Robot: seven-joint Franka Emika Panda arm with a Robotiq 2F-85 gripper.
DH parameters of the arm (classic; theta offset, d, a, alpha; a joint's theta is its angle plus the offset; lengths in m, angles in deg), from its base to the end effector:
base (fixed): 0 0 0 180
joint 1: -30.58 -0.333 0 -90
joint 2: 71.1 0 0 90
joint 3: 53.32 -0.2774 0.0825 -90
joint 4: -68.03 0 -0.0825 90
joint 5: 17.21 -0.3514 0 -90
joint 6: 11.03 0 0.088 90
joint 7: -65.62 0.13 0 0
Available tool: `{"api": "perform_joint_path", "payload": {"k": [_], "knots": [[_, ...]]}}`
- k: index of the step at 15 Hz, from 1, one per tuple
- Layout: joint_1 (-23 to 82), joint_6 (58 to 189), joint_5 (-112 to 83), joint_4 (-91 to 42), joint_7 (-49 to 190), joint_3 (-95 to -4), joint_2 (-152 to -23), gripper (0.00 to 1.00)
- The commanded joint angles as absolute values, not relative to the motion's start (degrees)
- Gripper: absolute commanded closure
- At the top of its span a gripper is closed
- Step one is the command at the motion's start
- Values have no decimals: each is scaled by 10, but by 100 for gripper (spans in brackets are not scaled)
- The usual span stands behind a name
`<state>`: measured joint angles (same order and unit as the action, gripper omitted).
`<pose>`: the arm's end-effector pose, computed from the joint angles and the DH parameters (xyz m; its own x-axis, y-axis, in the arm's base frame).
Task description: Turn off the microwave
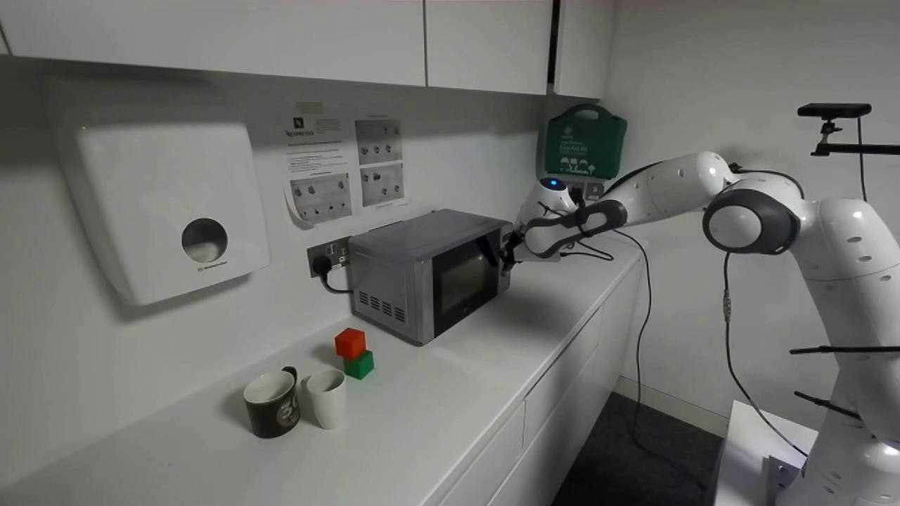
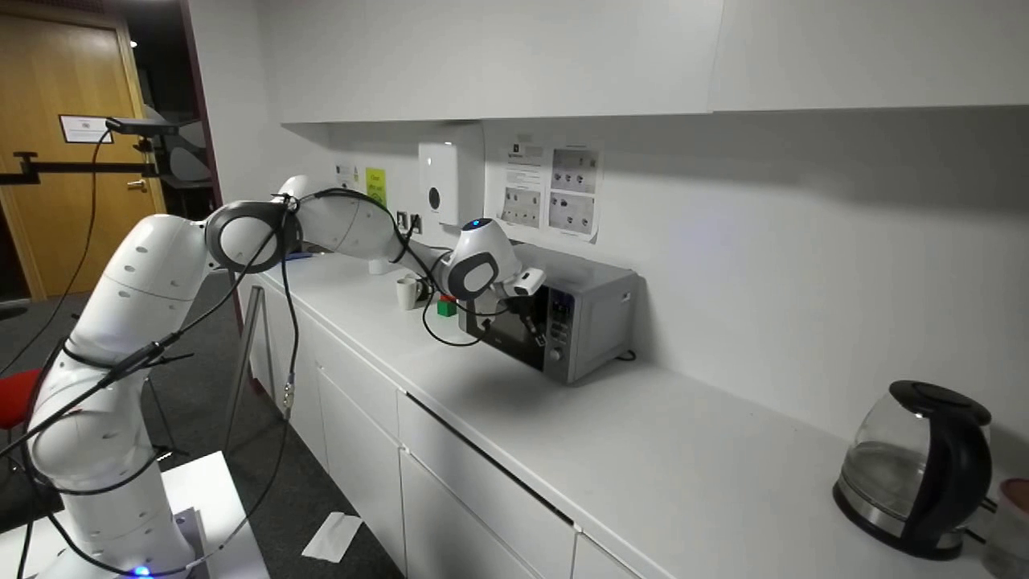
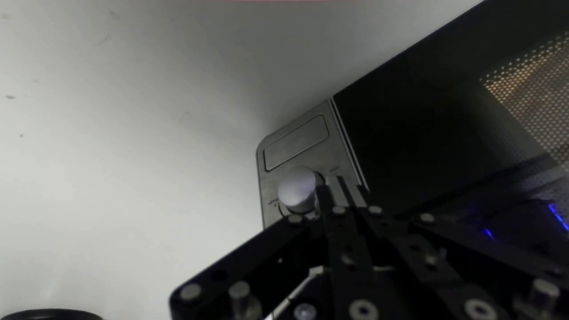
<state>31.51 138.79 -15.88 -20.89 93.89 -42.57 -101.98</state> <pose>0.6896 -0.1208 0.3624 0.6799 -0.5388 0.4975 -0.5523 -0.8225 -0.1360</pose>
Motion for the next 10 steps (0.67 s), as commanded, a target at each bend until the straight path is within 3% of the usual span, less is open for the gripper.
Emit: {"api": "perform_joint_path", "payload": {"k": [1, 10], "knots": [[317, 1395, -166, -174, 941, -416, -1041, 100], [319, 1393, -169, -148, 940, -412, -1055, 100]]}}
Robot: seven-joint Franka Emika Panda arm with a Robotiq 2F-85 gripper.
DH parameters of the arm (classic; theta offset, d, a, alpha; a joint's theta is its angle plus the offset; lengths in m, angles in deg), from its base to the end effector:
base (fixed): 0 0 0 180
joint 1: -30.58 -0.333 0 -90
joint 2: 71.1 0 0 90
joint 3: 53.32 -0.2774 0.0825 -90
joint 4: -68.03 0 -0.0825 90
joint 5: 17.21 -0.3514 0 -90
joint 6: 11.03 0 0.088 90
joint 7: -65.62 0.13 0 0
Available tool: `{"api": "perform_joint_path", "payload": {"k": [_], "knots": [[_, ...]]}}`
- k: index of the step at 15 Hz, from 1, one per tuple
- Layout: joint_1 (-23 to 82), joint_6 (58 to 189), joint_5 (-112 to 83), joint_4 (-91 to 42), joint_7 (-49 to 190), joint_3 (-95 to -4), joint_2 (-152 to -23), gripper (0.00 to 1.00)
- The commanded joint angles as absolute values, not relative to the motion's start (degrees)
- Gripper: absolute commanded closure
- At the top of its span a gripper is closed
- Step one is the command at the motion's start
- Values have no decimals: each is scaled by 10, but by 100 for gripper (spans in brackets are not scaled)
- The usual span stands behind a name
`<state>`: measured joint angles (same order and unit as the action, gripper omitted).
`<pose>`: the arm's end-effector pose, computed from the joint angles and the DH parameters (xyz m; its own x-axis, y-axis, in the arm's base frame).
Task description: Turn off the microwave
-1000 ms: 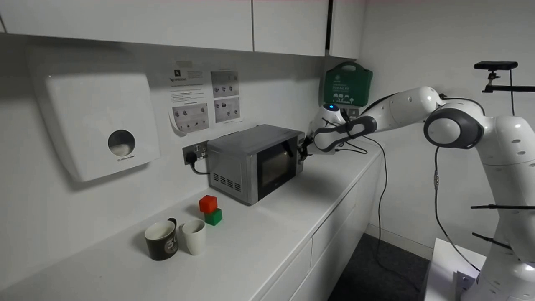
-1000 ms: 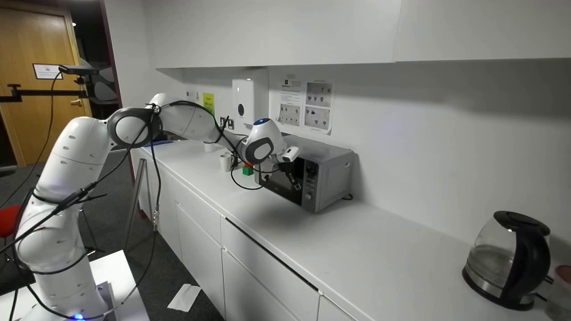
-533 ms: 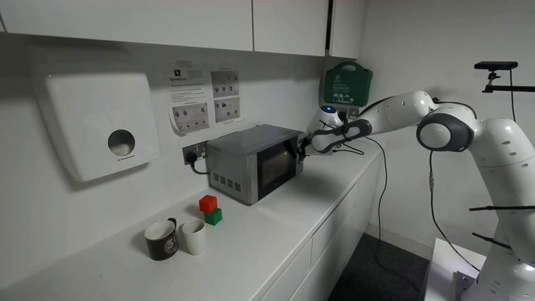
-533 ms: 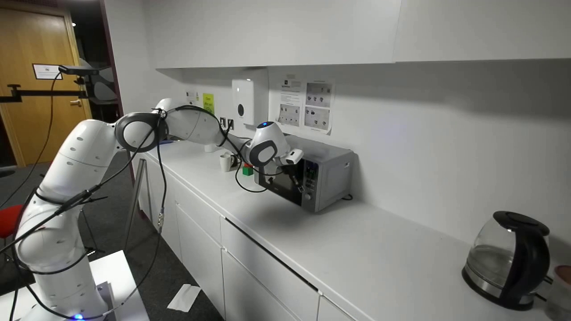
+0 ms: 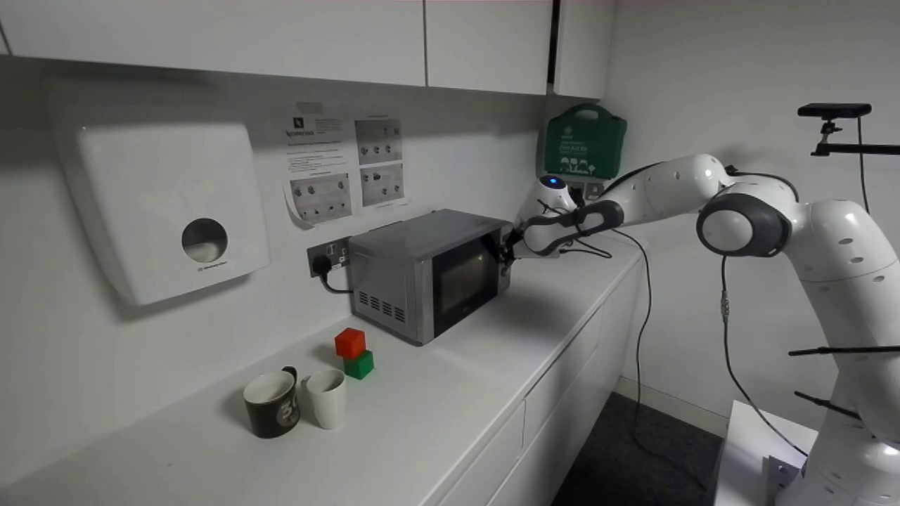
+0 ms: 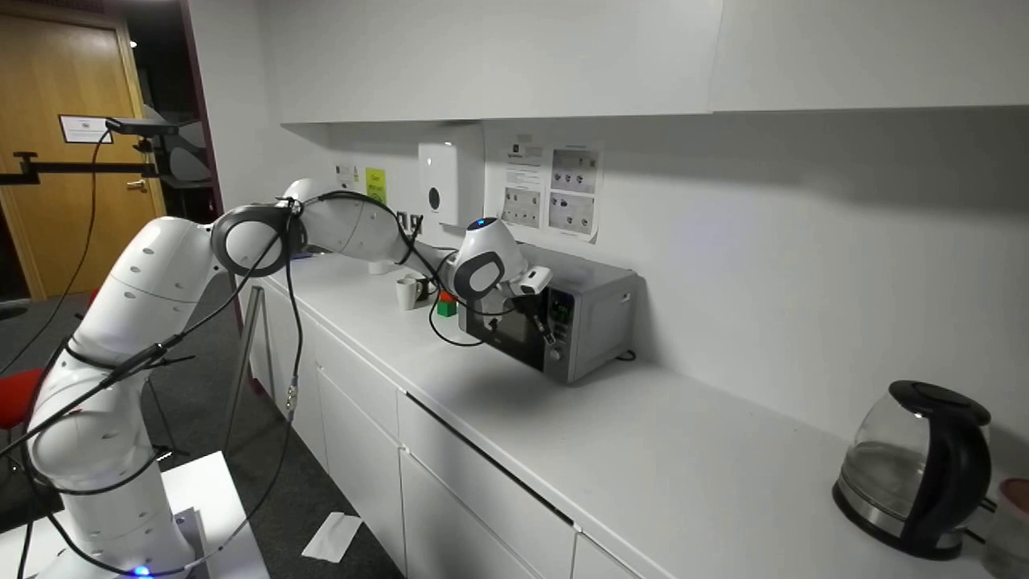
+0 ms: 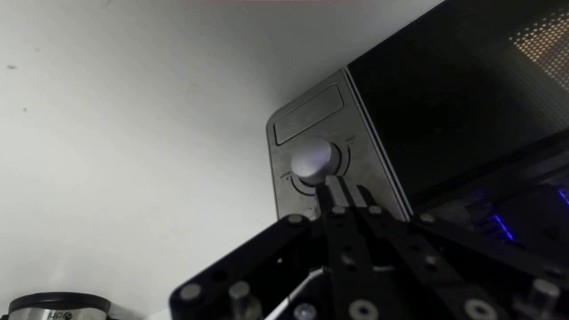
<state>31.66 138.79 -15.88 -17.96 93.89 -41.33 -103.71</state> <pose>0.6966 -0.1340 0.3677 0.6614 -0.5390 0.5216 -0.5626 -0.8164 -0.1303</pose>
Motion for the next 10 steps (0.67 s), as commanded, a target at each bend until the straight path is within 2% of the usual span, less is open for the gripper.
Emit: {"api": "perform_joint_path", "payload": {"k": [1, 10], "knots": [[320, 1393, -171, -148, 940, -413, -1055, 100], [322, 1388, -179, -136, 939, -419, -1061, 100]]}}
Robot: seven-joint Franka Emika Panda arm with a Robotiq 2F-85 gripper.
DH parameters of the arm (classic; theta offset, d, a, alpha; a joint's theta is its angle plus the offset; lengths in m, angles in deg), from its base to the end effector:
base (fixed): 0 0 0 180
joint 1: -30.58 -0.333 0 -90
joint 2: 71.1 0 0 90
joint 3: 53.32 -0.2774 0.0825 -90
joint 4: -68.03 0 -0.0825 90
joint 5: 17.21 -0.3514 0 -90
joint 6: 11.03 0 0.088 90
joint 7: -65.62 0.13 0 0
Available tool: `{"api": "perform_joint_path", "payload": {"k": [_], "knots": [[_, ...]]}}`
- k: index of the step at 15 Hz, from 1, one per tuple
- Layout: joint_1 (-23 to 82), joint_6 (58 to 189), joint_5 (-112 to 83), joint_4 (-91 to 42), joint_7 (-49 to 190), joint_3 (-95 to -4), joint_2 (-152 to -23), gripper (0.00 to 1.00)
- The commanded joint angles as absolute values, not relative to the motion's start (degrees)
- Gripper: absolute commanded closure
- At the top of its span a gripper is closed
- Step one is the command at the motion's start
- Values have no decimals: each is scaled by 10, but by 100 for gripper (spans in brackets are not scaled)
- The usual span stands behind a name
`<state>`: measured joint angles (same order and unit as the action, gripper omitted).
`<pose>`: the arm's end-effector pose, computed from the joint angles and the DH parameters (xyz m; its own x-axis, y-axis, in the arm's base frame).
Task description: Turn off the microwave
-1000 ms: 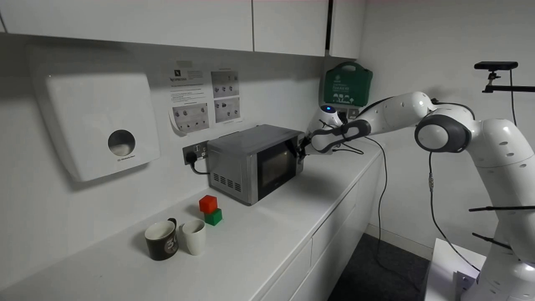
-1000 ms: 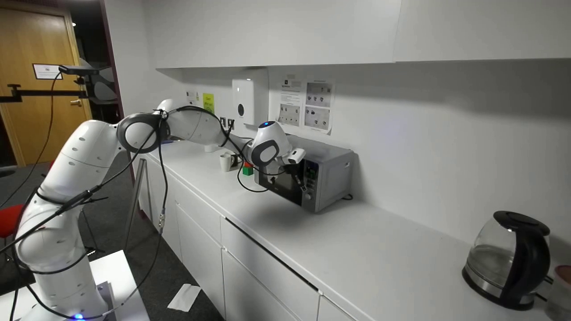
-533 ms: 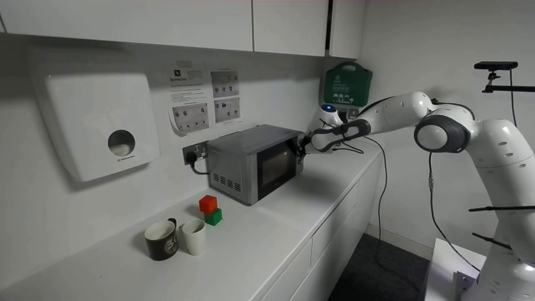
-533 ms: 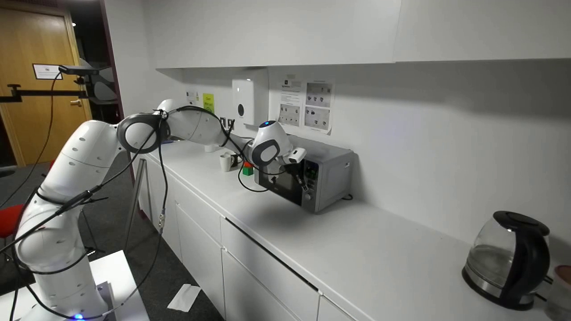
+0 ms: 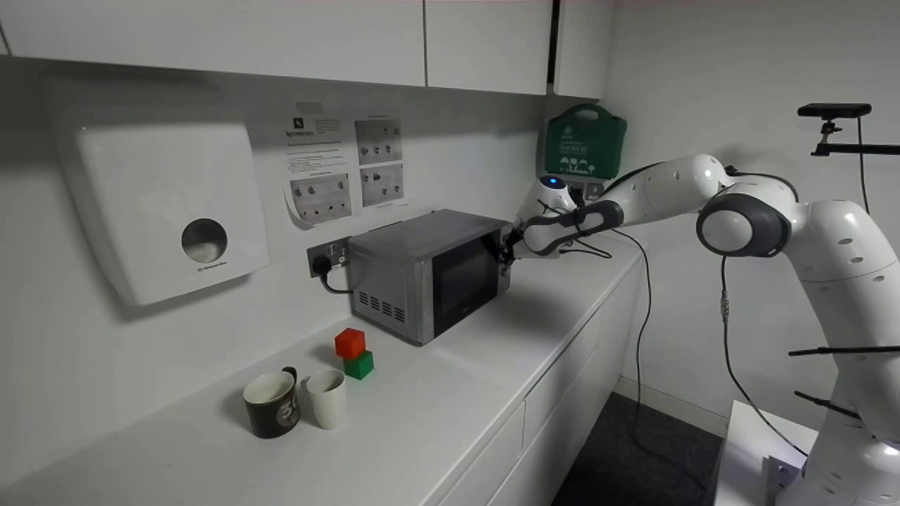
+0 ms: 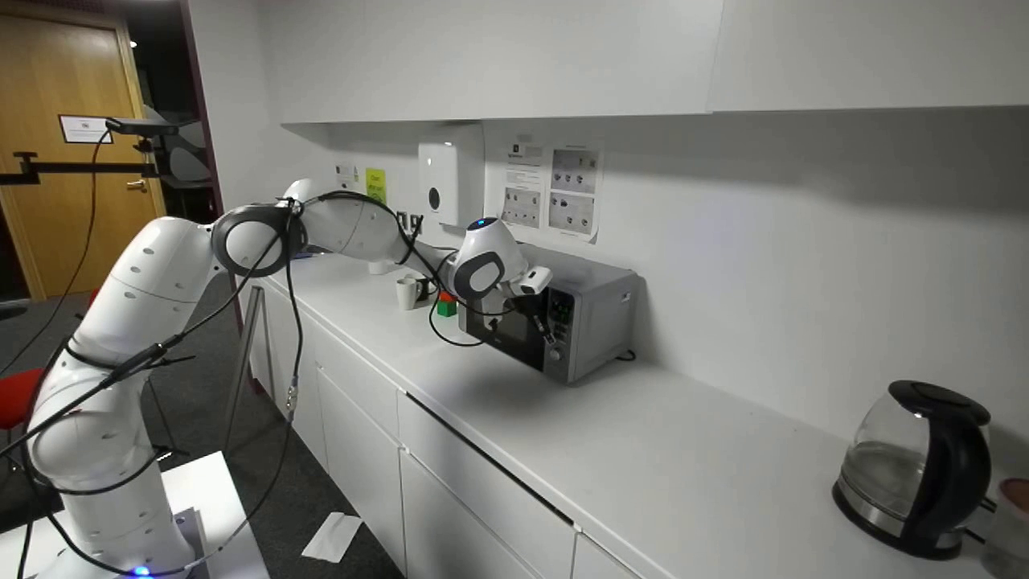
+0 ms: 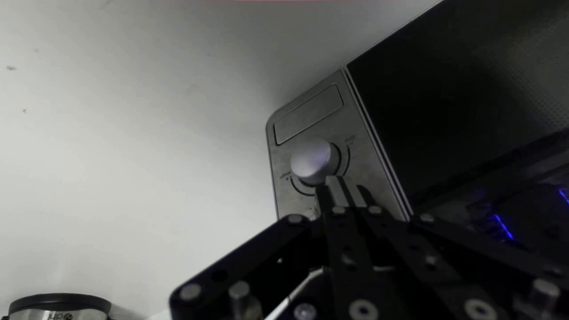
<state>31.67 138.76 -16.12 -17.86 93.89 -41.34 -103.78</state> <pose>0.6969 -0.1340 0.3676 0.6599 -0.5420 0.5203 -0.5640 -0.8149 -0.1336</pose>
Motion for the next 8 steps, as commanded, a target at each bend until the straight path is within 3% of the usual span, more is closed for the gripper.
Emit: {"api": "perform_joint_path", "payload": {"k": [1, 8], "knots": [[322, 1387, -180, -134, 939, -419, -1062, 100], [310, 1331, -159, -214, 923, -410, -994, 100]]}}
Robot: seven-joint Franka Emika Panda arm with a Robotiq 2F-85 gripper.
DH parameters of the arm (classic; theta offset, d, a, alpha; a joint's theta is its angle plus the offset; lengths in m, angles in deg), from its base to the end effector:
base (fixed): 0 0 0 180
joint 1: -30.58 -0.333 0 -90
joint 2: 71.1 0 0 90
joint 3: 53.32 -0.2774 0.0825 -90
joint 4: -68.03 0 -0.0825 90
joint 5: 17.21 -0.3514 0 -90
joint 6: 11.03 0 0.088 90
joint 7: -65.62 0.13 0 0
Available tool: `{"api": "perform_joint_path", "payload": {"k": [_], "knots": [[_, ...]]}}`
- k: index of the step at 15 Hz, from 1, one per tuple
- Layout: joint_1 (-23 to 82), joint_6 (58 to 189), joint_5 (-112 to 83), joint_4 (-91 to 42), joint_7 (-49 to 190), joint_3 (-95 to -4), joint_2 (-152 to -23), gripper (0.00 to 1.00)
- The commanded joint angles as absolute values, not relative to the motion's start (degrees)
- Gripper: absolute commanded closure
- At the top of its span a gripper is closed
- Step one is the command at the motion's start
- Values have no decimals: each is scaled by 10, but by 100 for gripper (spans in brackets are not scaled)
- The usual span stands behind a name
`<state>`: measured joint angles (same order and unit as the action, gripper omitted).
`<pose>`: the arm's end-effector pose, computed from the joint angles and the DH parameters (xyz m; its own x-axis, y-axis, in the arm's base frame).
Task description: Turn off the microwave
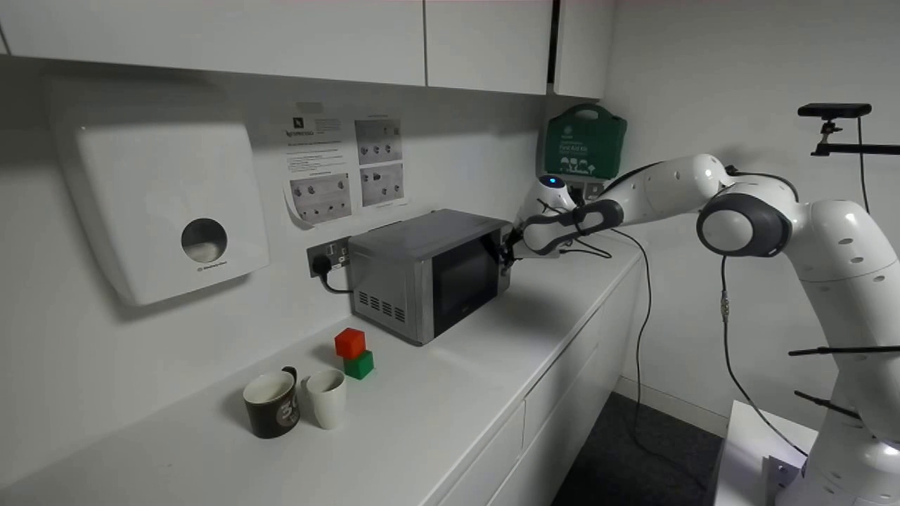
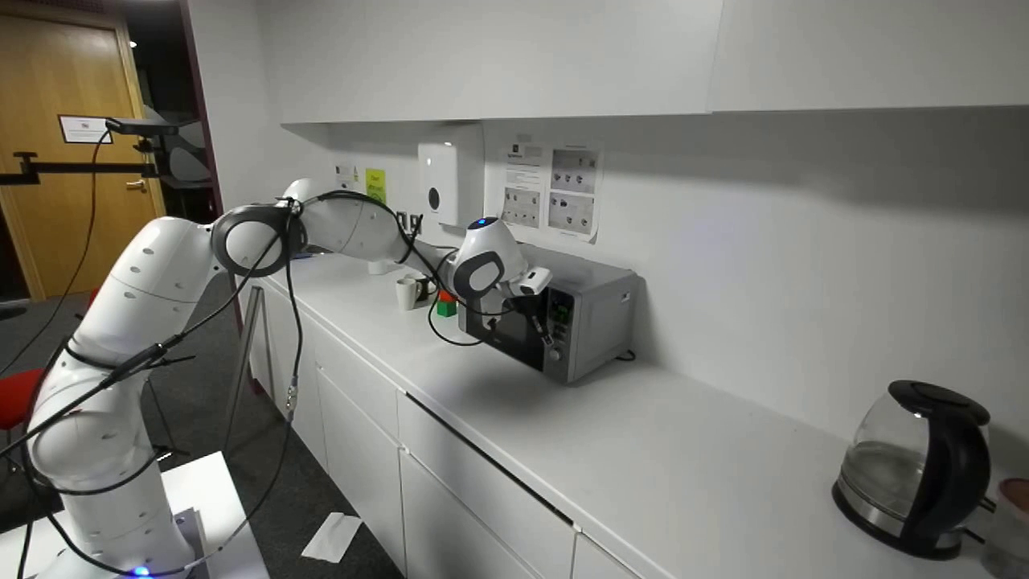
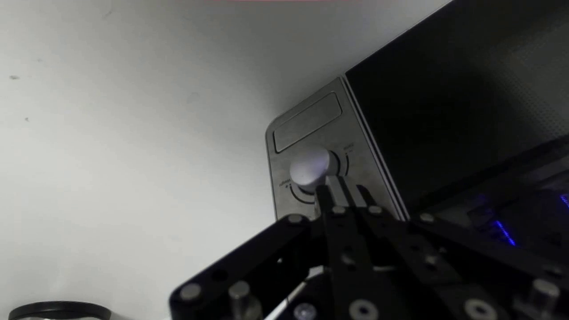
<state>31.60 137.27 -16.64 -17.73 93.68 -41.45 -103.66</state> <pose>0.6958 -0.1322 0.3664 0.6693 -0.5486 0.5010 -0.5676 -0.8127 -0.1317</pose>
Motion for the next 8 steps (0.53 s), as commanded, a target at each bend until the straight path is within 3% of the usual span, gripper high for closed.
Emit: {"api": "perform_joint_path", "payload": {"k": [1, 8], "knots": [[307, 1312, -151, -250, 917, -409, -965, 100], [300, 1255, -59, -434, 975, -385, -785, 100]]}}
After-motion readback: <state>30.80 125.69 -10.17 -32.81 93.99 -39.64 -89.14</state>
